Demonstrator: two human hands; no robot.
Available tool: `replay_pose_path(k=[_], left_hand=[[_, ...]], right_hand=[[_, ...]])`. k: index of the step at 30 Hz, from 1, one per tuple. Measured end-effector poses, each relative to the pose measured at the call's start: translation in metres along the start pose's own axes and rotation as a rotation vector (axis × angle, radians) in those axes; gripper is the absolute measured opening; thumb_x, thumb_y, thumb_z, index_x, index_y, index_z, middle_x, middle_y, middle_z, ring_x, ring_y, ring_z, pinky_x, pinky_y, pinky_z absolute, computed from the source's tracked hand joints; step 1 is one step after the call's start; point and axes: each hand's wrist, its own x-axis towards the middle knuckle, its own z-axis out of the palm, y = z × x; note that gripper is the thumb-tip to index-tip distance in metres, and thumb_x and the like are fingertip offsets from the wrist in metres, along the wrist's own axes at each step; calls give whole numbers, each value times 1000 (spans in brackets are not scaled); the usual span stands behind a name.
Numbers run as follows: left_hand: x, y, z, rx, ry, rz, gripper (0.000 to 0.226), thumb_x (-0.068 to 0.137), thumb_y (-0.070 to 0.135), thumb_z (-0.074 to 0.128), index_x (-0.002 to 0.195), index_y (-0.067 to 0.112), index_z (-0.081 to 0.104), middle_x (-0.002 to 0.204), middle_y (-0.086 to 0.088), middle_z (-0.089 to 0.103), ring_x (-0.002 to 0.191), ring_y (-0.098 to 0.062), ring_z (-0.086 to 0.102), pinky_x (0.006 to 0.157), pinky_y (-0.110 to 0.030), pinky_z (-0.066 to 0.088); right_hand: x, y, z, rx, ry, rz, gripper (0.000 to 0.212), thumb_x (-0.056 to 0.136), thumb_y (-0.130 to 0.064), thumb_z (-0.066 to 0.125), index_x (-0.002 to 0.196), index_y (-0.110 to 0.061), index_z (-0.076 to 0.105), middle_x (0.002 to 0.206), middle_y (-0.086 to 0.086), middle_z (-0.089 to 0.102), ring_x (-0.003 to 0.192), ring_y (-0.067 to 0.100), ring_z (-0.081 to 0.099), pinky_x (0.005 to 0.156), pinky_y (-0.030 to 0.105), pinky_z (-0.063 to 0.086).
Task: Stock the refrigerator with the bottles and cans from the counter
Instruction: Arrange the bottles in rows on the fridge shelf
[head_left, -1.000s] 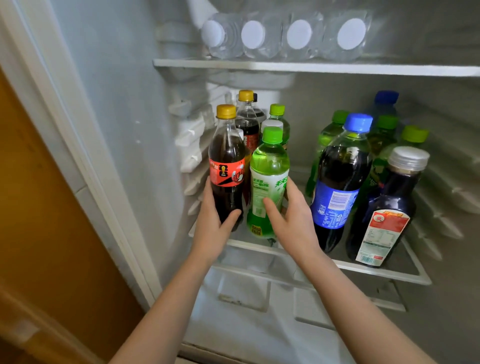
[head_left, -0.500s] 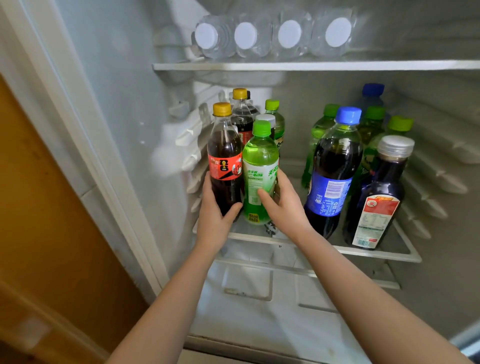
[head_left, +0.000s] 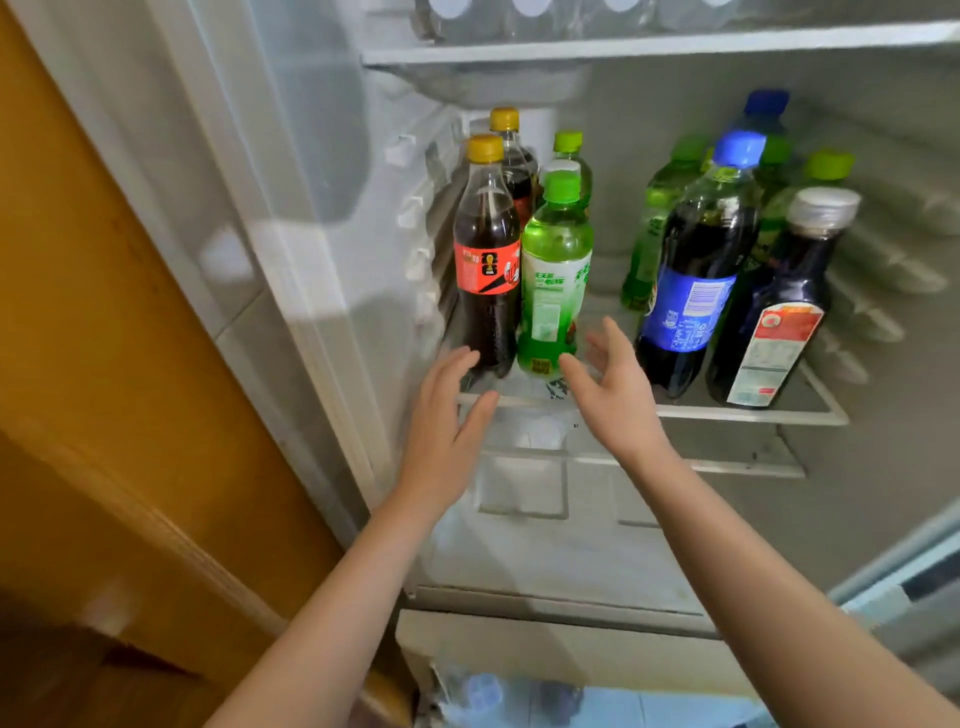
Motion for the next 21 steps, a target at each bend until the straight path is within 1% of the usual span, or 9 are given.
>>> replay_pose_path(k=[2,4,6,8,11,13,15,18,21], left_hand=[[-15,4,0,-85,29,8,29,95,33,47,121,24,54,125,11,49,121,-5,45,99,-25,42],[-32,5,7,-118,45,13,30,93,39,40,112,24,57,114,12,53,111,-10,52,92,-27,45],[-53,3,20,-142,15,20,29,94,32,42,111,16,60,109,9,56,106,-13,55,92,-31,45],[-79,0,40,-208,-83,41,27,95,26,44,110,12,61,105,13,56,103,-7,55,89,-24,44],[-127,1,79,-269,-309,39,25,95,27,44,110,15,61,103,18,55,100,-1,54,87,-15,43],[-164,1,109,-285,-496,-7,21,95,24,48,111,16,61,105,10,58,99,-7,57,86,-18,45],[-202,-2,140,-239,-760,-102,20,95,20,53,112,14,61,109,2,62,98,-14,60,84,-25,46],[-258,-8,175,-50,-1149,-181,24,94,25,56,113,13,63,111,-4,66,98,-19,61,80,-25,44],[-306,-10,183,103,-1378,-129,22,93,26,56,111,13,63,107,-1,63,98,-19,59,78,-23,39]], right_hand=[[-31,0,-7,6,12,68,63,92,-16,58,145,-7,26,121,-6,51,102,3,53,76,2,40],[-65,4,-17,-21,38,113,58,92,-17,57,143,-11,30,111,-10,56,89,-3,58,71,1,41],[-105,13,-31,-58,72,176,51,92,-18,56,139,-15,37,101,-15,59,84,-7,60,69,3,43],[-150,29,-48,-103,115,265,45,92,-19,55,136,-18,43,99,-11,64,89,3,64,76,11,46],[-226,60,-73,-205,220,448,38,92,-22,54,129,-21,50,97,-4,68,92,12,65,82,24,49],[-282,80,-88,-302,296,573,34,91,-22,56,125,-21,54,88,-9,66,83,9,63,77,21,48],[-340,100,-103,-404,332,719,33,90,-23,56,124,-22,55,85,-12,63,81,10,62,71,22,46],[-435,123,-116,-498,280,999,38,92,-28,52,129,-21,52,101,-6,63,96,18,62,77,25,43],[-532,134,-114,-451,297,1280,41,93,-29,49,133,-20,48,117,0,63,105,21,59,84,28,44]])
